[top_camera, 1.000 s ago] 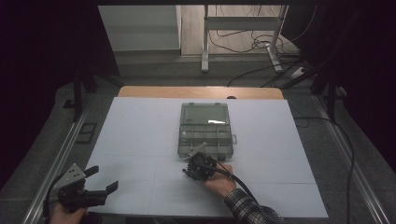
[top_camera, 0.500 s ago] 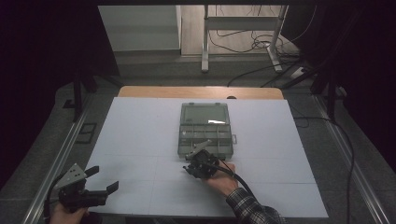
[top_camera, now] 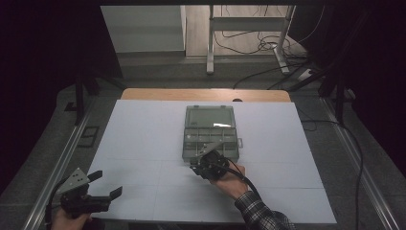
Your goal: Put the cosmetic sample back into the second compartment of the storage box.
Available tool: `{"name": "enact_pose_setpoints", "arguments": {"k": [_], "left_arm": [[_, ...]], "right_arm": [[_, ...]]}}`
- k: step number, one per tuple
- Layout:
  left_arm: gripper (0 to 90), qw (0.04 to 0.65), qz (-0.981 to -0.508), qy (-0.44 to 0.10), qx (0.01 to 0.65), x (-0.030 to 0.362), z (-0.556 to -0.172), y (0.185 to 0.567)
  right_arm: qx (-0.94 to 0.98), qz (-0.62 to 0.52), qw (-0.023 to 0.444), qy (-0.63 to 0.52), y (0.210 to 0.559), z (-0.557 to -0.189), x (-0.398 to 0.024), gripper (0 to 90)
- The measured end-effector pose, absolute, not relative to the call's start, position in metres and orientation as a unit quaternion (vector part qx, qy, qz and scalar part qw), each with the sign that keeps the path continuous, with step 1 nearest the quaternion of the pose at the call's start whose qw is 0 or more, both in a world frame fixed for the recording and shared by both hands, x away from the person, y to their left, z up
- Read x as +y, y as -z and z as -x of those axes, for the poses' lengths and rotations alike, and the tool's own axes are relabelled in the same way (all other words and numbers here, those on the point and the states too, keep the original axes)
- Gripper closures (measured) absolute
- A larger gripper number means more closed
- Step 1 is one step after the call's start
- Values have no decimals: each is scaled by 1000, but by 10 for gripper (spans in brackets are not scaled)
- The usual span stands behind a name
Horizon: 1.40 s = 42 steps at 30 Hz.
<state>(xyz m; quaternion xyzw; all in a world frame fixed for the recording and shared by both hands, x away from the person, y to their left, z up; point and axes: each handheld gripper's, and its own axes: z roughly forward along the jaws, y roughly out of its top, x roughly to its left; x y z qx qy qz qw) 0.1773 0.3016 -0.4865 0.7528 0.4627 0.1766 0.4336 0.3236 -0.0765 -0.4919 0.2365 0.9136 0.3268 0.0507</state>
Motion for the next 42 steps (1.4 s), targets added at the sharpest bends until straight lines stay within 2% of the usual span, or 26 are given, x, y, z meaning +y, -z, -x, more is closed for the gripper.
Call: {"name": "enact_pose_setpoints", "arguments": {"k": [42], "left_arm": [[38,434,-748,-173,472,303,-179,487]], "right_arm": [[888,-284,79,-352,472,-355,-97,808]]}}
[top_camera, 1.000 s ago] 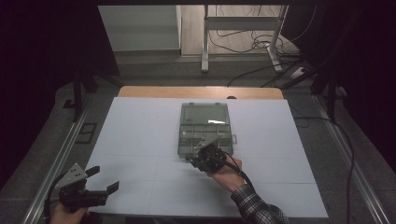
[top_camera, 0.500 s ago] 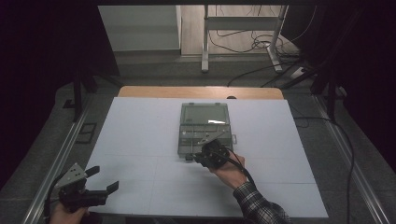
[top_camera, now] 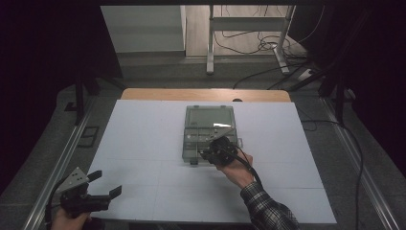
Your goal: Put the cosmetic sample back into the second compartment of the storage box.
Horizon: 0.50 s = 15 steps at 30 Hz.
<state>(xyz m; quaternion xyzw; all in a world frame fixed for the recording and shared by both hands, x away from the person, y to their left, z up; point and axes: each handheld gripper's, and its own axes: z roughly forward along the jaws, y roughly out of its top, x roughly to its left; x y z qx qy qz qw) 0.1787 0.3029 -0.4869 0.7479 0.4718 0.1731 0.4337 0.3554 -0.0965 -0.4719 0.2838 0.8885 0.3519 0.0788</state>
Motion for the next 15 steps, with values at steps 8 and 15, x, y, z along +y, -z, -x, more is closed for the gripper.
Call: {"name": "enact_pose_setpoints", "arguments": {"k": [8,15], "left_arm": [[38,434,-747,-173,473,303,-179,487],[38,435,-746,-172,474,304,-179,487]], "right_arm": [[884,-292,84,-354,470,-367,-97,808],[882,-297,91,-354,469,-375,-96,808]]}}
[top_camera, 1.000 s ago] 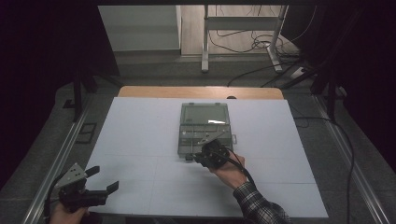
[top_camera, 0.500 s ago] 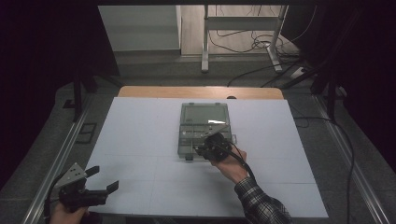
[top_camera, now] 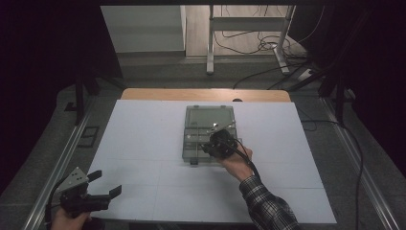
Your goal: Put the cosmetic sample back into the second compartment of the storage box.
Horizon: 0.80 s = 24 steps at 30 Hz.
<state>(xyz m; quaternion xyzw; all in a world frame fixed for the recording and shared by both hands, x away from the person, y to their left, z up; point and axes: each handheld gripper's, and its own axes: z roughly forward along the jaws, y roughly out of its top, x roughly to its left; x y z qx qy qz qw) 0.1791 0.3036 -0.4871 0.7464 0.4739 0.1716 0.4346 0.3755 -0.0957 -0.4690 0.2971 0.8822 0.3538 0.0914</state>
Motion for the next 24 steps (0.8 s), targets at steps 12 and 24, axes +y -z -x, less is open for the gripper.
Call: {"name": "enact_pose_setpoints", "arguments": {"k": [12,24], "left_arm": [[38,436,-745,-169,475,305,-180,487],[38,437,-743,-168,478,305,-180,487]], "right_arm": [[876,-312,101,-354,469,-393,-95,808],[869,-330,106,-353,472,-409,-95,808]]}}
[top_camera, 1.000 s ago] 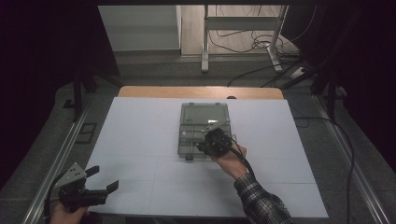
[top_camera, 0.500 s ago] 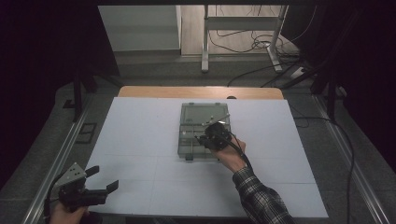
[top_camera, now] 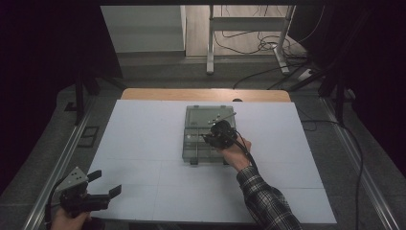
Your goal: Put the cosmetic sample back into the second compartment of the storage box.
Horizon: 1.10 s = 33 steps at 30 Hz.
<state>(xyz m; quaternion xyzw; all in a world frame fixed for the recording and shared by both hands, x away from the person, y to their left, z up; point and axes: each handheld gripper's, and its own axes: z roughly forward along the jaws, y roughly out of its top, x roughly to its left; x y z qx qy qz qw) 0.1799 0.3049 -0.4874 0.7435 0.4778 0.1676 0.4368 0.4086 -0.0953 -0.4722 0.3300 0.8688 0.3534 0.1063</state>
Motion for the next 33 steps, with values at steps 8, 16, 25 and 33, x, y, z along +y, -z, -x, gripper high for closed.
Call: {"name": "enact_pose_setpoints", "arguments": {"k": [8,16,25,33], "left_arm": [[39,437,-743,-167,478,305,-180,487],[39,437,-743,-167,479,305,-180,487],[40,436,-743,-166,479,305,-181,488],[41,435,-744,-166,479,305,-181,487]], "right_arm": [[867,-338,112,-348,475,-418,-93,808],[865,-340,119,-351,478,-427,-87,808],[862,-347,125,-347,482,-436,-82,807],[866,-347,125,-338,489,-438,-76,803]]}}
